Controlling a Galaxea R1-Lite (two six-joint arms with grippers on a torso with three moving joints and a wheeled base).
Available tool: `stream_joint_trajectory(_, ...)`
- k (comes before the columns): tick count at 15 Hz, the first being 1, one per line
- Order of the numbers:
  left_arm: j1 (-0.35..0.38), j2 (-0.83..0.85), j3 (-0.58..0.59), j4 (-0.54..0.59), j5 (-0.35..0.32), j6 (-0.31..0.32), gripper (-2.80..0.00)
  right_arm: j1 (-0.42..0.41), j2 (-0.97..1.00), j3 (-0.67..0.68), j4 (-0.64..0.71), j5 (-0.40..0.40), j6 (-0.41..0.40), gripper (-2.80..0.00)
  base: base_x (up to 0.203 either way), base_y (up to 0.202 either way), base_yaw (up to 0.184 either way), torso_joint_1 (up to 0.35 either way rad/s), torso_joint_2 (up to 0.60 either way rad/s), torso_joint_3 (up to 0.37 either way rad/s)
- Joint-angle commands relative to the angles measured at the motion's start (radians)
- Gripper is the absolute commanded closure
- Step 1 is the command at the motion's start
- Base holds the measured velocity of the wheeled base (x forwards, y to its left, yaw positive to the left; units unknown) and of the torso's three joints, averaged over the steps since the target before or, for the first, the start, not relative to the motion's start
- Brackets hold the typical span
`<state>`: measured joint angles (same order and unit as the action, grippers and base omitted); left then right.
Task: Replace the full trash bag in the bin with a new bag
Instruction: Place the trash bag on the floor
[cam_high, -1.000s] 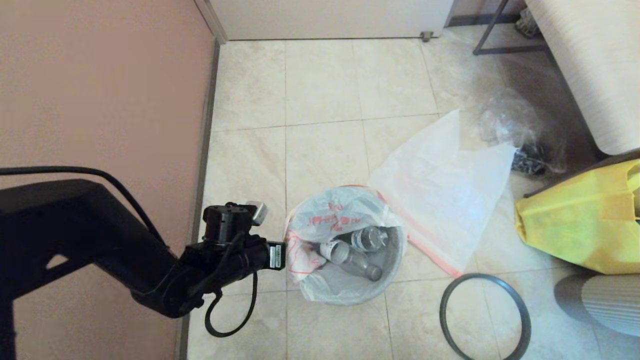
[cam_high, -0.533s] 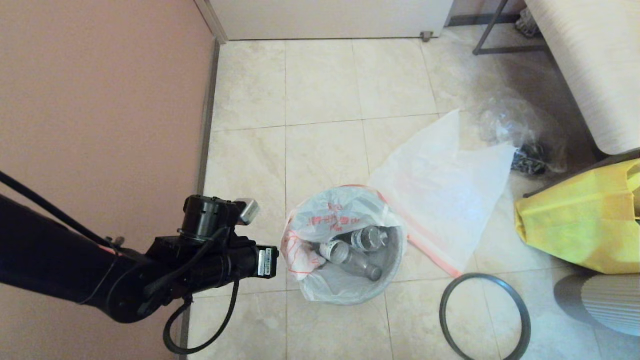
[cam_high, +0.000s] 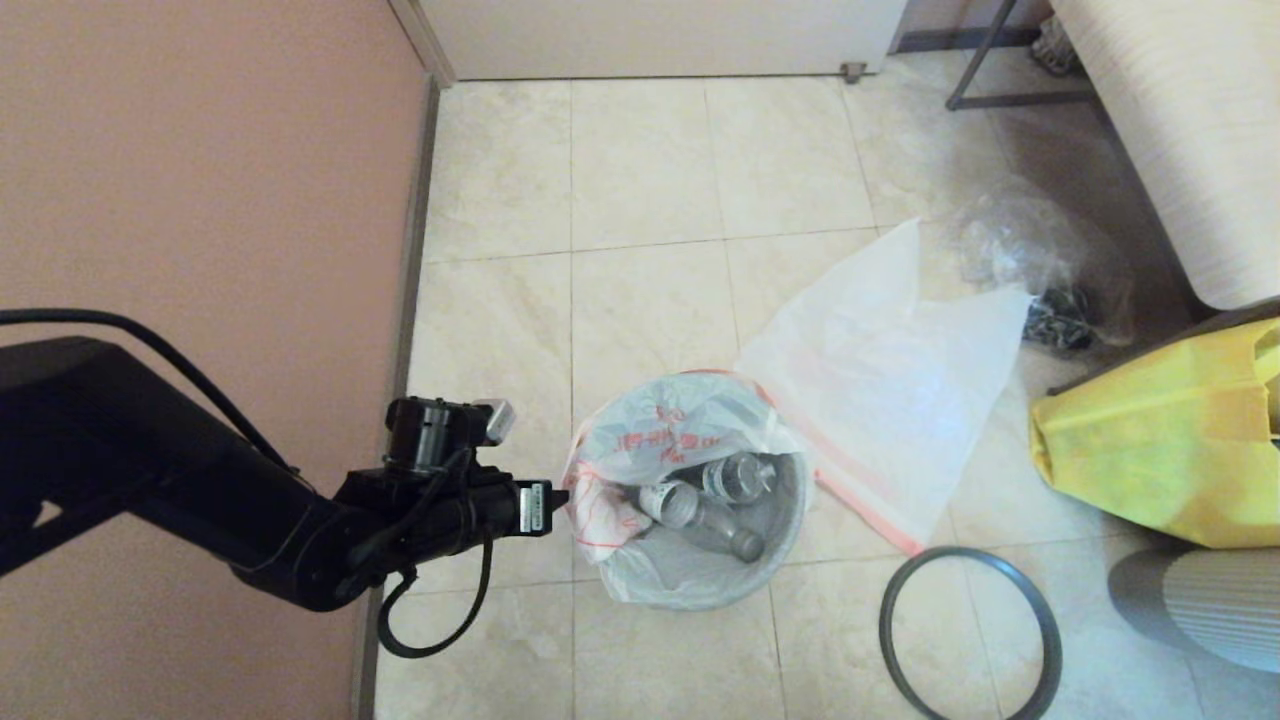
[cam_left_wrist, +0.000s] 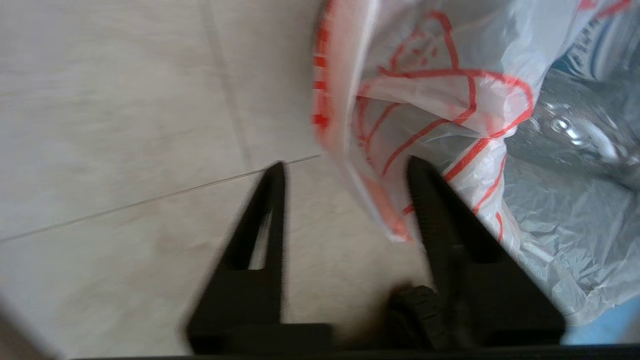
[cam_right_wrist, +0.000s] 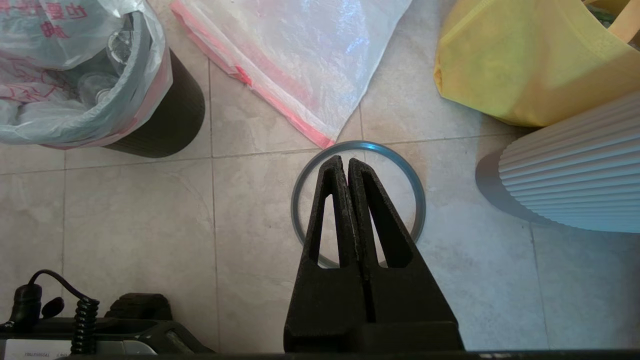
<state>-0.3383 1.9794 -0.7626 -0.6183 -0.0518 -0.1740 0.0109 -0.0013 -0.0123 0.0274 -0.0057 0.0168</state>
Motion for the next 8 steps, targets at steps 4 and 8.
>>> stream_joint_trajectory(4,0.058,0.164,-0.046,-0.035,-0.129,0.009,-2.8,0.0,0.001,0.0,0.001,0.0,0.0,0.0,0.0,0.0,0.0,0.0,0.0,0.0)
stream_joint_trajectory(8,0.098,0.269,-0.113,-0.07,-0.192,0.067,-2.8,0.0,0.001,0.0,0.0,0.0,0.0,0.0,0.0,0.0,0.0,0.0,0.0,0.0)
